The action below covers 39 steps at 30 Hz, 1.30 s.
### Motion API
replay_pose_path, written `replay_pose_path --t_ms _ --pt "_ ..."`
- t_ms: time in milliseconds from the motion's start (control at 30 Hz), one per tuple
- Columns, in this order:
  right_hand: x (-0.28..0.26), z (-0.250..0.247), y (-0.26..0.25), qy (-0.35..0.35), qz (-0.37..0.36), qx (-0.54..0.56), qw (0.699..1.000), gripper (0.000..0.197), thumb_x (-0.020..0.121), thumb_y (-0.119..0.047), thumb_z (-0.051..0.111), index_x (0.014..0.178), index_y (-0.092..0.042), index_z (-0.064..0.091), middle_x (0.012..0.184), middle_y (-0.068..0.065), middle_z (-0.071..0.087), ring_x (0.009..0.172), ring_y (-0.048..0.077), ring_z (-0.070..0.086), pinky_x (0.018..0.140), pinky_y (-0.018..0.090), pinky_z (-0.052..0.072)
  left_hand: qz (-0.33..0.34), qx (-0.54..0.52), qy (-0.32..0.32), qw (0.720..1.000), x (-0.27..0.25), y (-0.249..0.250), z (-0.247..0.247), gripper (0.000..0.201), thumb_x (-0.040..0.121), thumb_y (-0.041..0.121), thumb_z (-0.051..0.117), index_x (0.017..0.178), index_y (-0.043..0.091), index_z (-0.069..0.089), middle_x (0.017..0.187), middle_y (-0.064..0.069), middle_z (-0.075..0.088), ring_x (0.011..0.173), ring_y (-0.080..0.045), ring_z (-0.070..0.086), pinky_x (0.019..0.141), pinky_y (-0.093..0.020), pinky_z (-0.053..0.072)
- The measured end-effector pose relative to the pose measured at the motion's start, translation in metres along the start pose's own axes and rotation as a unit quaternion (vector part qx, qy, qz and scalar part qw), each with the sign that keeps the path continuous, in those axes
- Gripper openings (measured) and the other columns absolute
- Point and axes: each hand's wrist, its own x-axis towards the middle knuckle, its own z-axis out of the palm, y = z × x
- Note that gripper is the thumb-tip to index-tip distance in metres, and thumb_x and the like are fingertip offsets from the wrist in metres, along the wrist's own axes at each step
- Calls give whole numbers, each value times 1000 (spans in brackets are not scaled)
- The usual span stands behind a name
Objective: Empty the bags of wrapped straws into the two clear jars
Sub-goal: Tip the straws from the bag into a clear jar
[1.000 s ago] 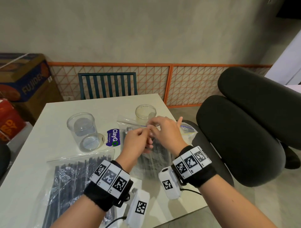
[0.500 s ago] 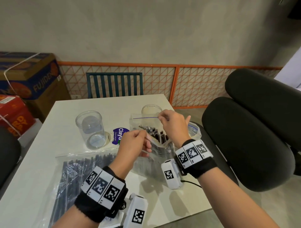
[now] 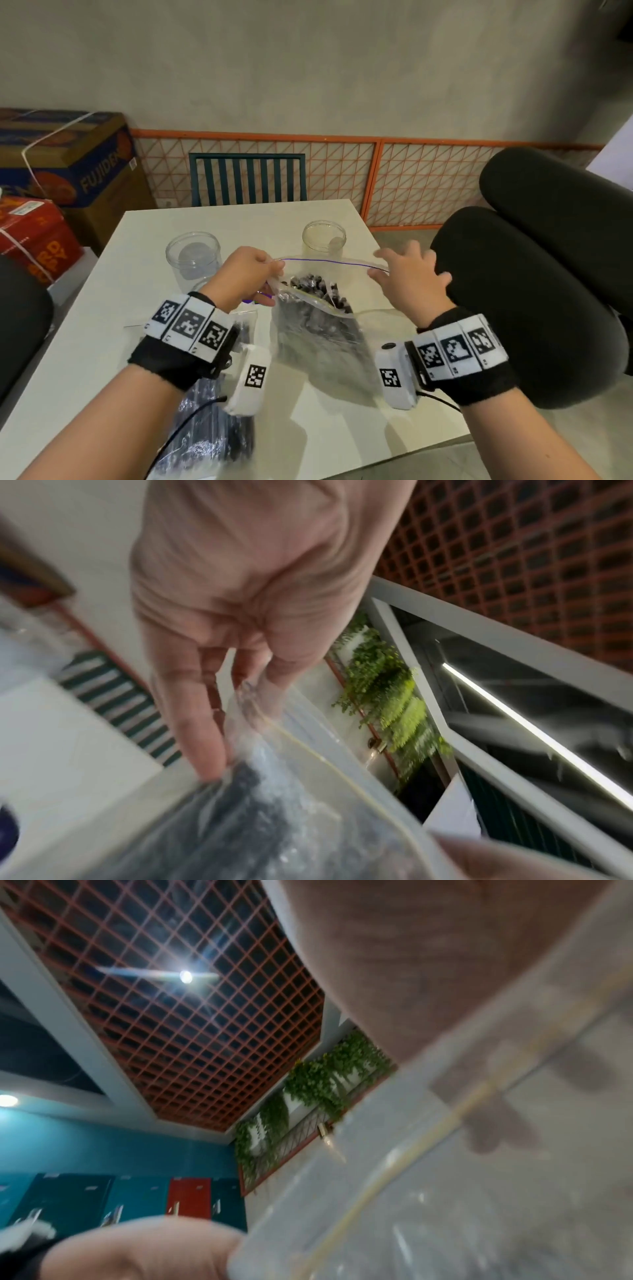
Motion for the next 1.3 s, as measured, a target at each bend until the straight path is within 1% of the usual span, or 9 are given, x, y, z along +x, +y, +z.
replay_pose_path --t_ms 133,300,400,633,767,900,1100,1233,1300 --pt "-2 2 24 -52 -42 262 963 26 98 -25 42 87 -17 64 89 5 59 78 21 57 68 29 44 -115 -232 -76 963 2 -8 12 29 98 14 41 73 4 51 72 -9 53 59 -21 58 45 -31 57" --pt "13 24 26 -158 94 442 878 30 97 -15 42 74 -10 59 59 0 42 48 11 34 45 20 28 -215 -324 -183 903 6 -18 28 16 96 16 39 96 6 52 93 -15 58 71 -27 65 42 -37 56" --pt "28 38 24 -207 137 414 876 27 94 -21 48 70 -13 56 59 1 41 48 12 37 45 22 31 -209 -232 -199 929 5 -21 37 38 90 28 53 124 11 51 83 -13 51 58 -24 66 55 -41 60" --pt "34 33 22 -186 74 306 931 36 89 -47 53 84 -11 57 74 5 53 65 18 49 61 28 40 -205 -290 -99 930 9 -27 43 41 95 36 47 65 9 58 37 -1 48 29 -12 53 38 -30 53" --pt "18 25 33 -113 90 149 978 82 79 -68 50 137 -10 35 138 14 31 126 33 38 102 47 39 -151 -423 -52 892 4 -23 53 23 97 23 44 89 2 48 81 -23 56 41 -23 66 34 -27 51" --pt "3 20 32 -146 116 237 953 85 83 -63 49 142 -11 20 140 12 28 113 30 49 68 36 53 -133 -477 -75 865 4 -27 63 6 95 0 42 96 -2 48 106 -29 55 84 -29 64 65 -30 58" --pt "-2 42 31 -142 164 611 762 35 93 4 43 126 -5 38 91 14 54 60 23 60 56 38 59 -179 -512 -104 833 -10 -43 70 33 93 3 48 120 22 43 113 -13 54 85 -25 59 61 -55 55" --pt "-8 80 37 -208 189 845 456 21 85 14 34 96 5 50 96 24 57 80 28 69 64 38 60 -205 -673 -84 705 -18 -51 64 23 97 -2 30 97 5 51 111 -21 53 111 -38 52 75 -57 51" --pt "-11 100 38 -240 212 871 373 33 73 12 37 104 10 48 104 32 55 119 37 53 73 44 56 -218 -702 -54 676 -21 -57 68 26 97 -6 23 96 2 48 95 -16 53 104 -30 55 102 -57 31"
